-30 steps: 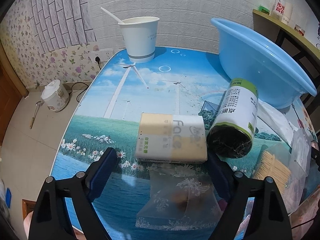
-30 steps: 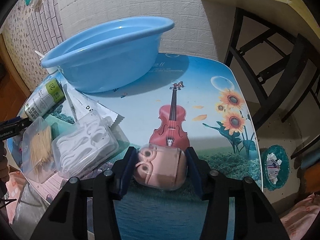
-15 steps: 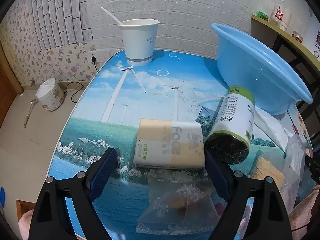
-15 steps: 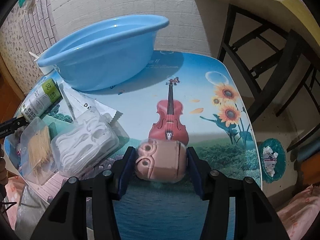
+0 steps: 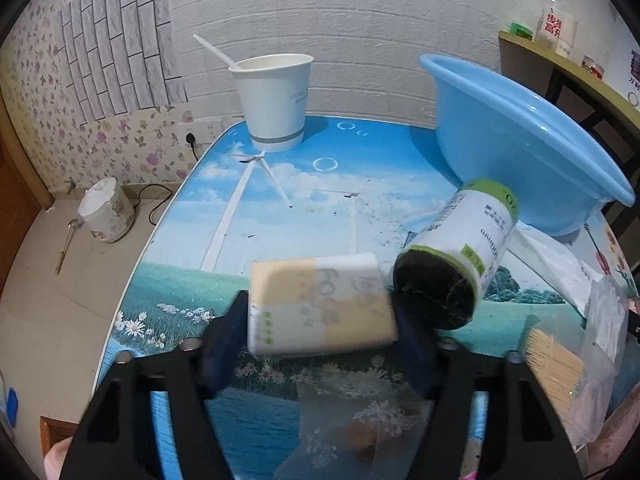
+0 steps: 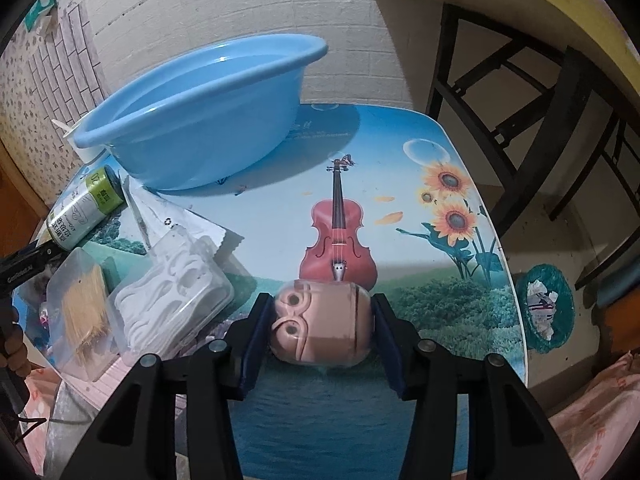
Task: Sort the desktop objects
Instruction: 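Grasp the beige tissue pack with the left gripper and lift it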
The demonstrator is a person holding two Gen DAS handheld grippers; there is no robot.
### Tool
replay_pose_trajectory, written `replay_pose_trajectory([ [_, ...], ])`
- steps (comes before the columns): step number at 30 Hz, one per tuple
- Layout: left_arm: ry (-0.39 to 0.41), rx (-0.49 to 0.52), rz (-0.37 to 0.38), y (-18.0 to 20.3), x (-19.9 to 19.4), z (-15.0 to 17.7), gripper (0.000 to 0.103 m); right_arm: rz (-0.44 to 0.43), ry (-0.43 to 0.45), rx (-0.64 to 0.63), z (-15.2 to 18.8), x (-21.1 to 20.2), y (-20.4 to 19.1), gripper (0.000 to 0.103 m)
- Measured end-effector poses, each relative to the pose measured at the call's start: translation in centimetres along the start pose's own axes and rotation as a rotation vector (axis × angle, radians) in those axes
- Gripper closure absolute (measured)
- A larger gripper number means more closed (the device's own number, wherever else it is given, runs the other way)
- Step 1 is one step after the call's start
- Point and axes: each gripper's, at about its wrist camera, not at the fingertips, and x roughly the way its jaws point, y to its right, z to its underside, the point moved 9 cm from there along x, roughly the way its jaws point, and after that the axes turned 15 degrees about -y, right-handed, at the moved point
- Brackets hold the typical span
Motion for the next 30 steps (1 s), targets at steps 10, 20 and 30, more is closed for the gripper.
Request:
replay_pose_trajectory([
  [10,0.005,-0.006,0.024,-0.6,-0.7,1.0,0.041,-0.004,0.009,-0.01,0.4,-0.7,-0.5,0.052],
  [20,0.009,-0.035,0.038,-2.9,-1.3,1.9,0.041,0.003,0.011,-0.005,0.9,-0.8,-0.4,0.052],
  [30,0.024,-0.04,0.017,-3.0,-1.1,1.9,0.039,0.019,0.002,-0.001,1.2,-0.1,-0.3,0.052],
])
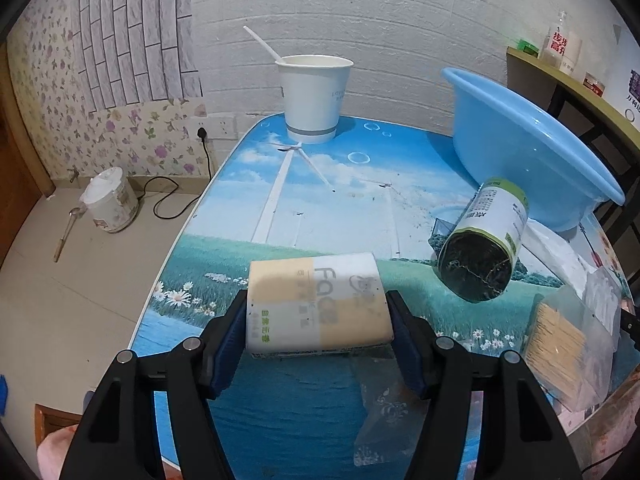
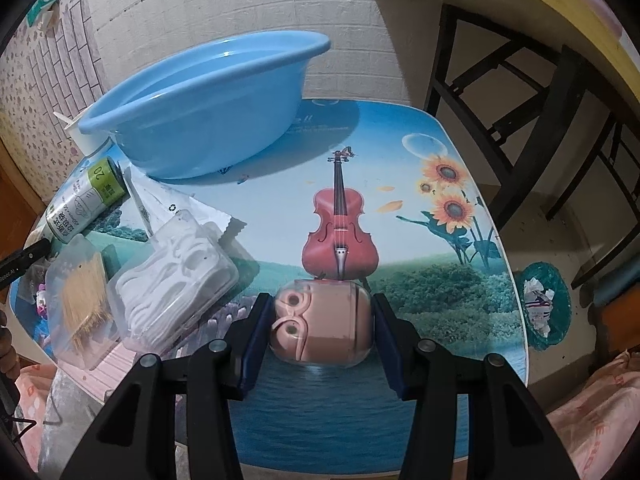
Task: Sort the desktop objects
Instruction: 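Grasp the beige tissue pack with the left gripper and lift it, then carry the pink box and tissue pack over the blue basin with both grippers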
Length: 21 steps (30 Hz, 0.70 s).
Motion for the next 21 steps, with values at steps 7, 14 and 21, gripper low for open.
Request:
replay_pose_trajectory([
  [7,0.009,0.019,-0.034,0.5,0.5,-0.3,0.025,0.009,0.007,-0.006,0.0,0.0,-0.1,0.052],
  [14,0.032,0.012,-0.014,0.3,0.0,-0.2,0.042,0.003,0.01,-0.006,-0.1,0.0,0.0,0.052],
  [21,0.039,-0.001,0.013,-0.2,-1.1,-0.5,0.043,-0.006,0.031,0.0,-0.2,-1.0,-0.1,0.052],
])
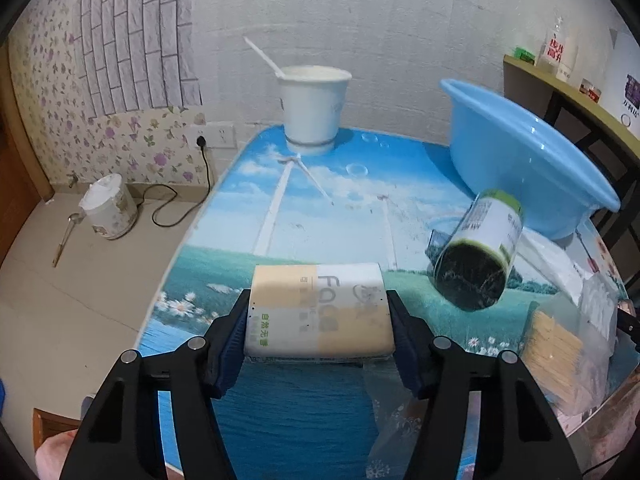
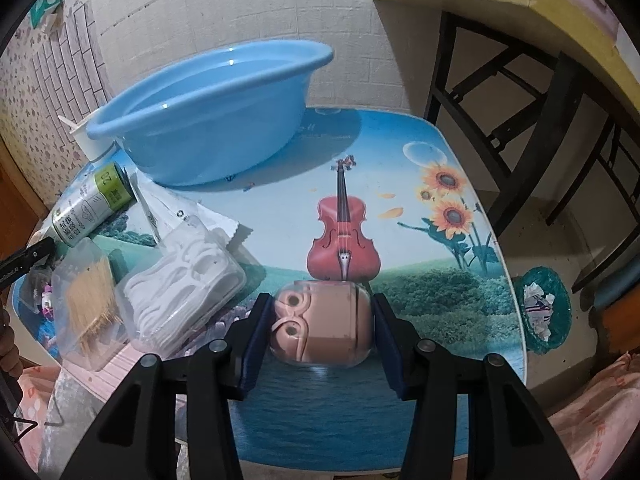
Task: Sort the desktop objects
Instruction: 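Carry the pink box and tissue pack over the blue basin with both grippers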
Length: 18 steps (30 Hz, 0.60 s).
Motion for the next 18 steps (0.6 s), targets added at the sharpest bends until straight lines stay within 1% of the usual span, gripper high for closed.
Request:
replay_pose_trajectory([
  [7,0.08,0.021,0.03,1.1,-4.2,-1.2,0.043,0.001,0.047,0.02,-0.6,-2.4,0.5,0.053],
  [11,0.1,0.035,0.059,2.2,-6.5,-2.1,0.043,-0.014,0.066,0.012,-1.0,-4.0,0.1,0.052],
  [16,0.126,0.069,0.091,3.8,-9.3,-4.3,0.042,-0.032,0.102,-0.016,-2.0,-6.3,-1.0,0.052],
  [18,0.145,0.082,0.095,4.4,-10.5,-5.1,0.042,-0.034,0.143,-0.027,-2.7,-7.6,-1.6,0.053],
])
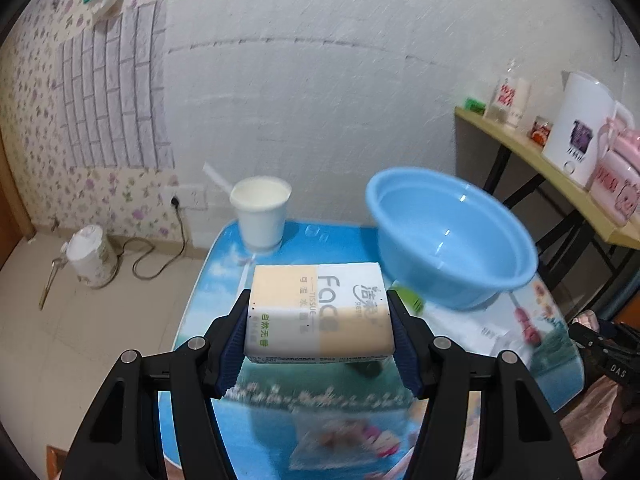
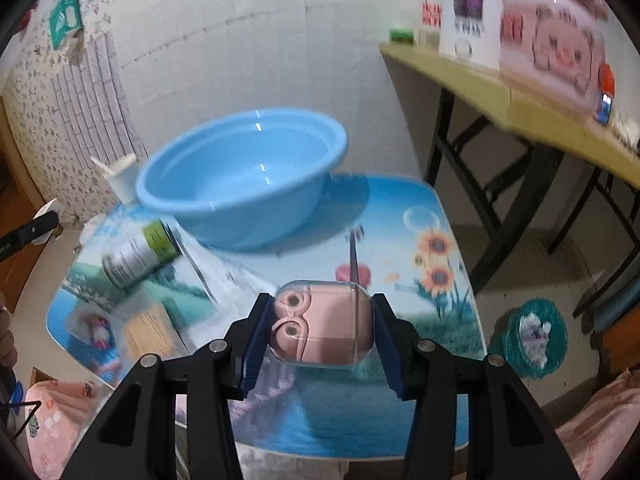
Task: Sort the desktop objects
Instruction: 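Carry the pink box and tissue pack over the blue basin with both grippers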
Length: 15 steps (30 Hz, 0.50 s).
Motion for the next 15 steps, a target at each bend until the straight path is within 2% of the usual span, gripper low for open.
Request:
replay_pose_trajectory([
  [3,0.026,0.028,0.001,1.4,-1.0,-1.6,0.042,-0.028,0.045,-0.024,-1.5,-1.5,-1.1,0.052],
  [7,0.031,0.067,0.026,3.6,-1.1,-3.3,0.042,-0.046,0.063,-0.067,-3.1,-2.3,-2.5,0.052],
  [15,0.006,0.138,0.033,7.3,0.6,-5.0,0.042,-0.076,0.042,-0.107,-7.7,-0.5,-4.4,0.053],
])
